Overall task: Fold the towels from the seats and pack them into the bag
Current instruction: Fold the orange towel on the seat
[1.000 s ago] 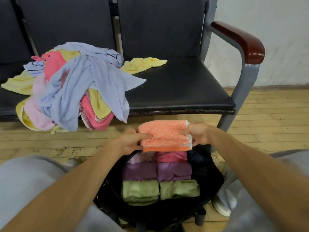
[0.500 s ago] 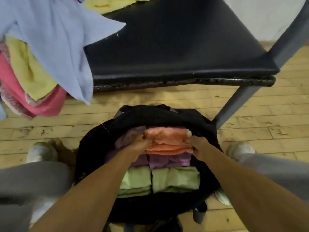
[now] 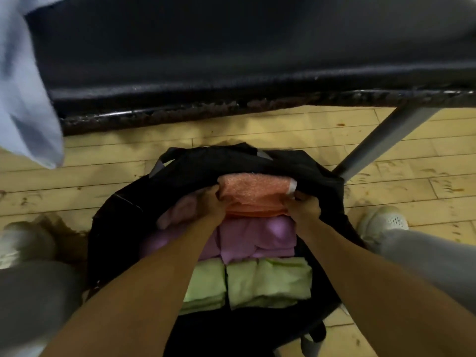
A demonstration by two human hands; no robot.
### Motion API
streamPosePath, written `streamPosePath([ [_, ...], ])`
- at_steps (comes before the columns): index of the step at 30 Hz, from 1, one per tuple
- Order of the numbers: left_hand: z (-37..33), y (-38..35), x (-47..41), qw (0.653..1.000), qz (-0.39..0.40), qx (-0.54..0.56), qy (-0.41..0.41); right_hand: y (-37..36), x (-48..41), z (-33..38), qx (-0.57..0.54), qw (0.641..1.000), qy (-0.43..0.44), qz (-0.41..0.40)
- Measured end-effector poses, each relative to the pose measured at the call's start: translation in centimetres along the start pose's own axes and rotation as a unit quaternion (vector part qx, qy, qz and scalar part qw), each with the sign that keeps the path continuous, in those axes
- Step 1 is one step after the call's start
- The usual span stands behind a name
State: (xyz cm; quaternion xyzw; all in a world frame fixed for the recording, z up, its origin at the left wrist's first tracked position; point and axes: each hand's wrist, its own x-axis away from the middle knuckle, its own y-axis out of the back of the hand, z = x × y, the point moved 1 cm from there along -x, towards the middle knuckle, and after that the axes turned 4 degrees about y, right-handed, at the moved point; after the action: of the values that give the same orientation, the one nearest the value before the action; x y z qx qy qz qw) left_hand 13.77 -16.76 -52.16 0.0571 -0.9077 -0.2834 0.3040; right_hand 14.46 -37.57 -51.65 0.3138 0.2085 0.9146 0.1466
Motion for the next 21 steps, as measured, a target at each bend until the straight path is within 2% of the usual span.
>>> streamPosePath([
  [5, -0.7, 0.9, 1.7, 0.999, 0.028, -0.04, -0.004, 1.2, 0.5, 1.8, 0.181, 0.982, 0.044, 0.041],
  [9, -1.5, 4.3, 3.2, 0.992, 0.068, -0.11, 0.004, 3.3, 2.3, 3.5, 0.259, 0.962, 0.068, 0.052],
  [13, -4.4, 9.3, 6.8, 0.987, 0.09, -0.126, -0.045, 5.3, 6.4, 7.7, 0.352, 0.919, 0.126, 0.124],
  [17, -8.1, 14.3, 11.7, 0.98, 0.124, -0.127, -0.092, 6.6, 11.7, 12.9, 0.373, 0.884, 0.193, 0.206],
  [21, -11.2, 19.5, 17.6, 0.969, 0.153, -0.116, -0.156, 7.4, 17.8, 18.5, 0.313, 0.866, 0.293, 0.256],
])
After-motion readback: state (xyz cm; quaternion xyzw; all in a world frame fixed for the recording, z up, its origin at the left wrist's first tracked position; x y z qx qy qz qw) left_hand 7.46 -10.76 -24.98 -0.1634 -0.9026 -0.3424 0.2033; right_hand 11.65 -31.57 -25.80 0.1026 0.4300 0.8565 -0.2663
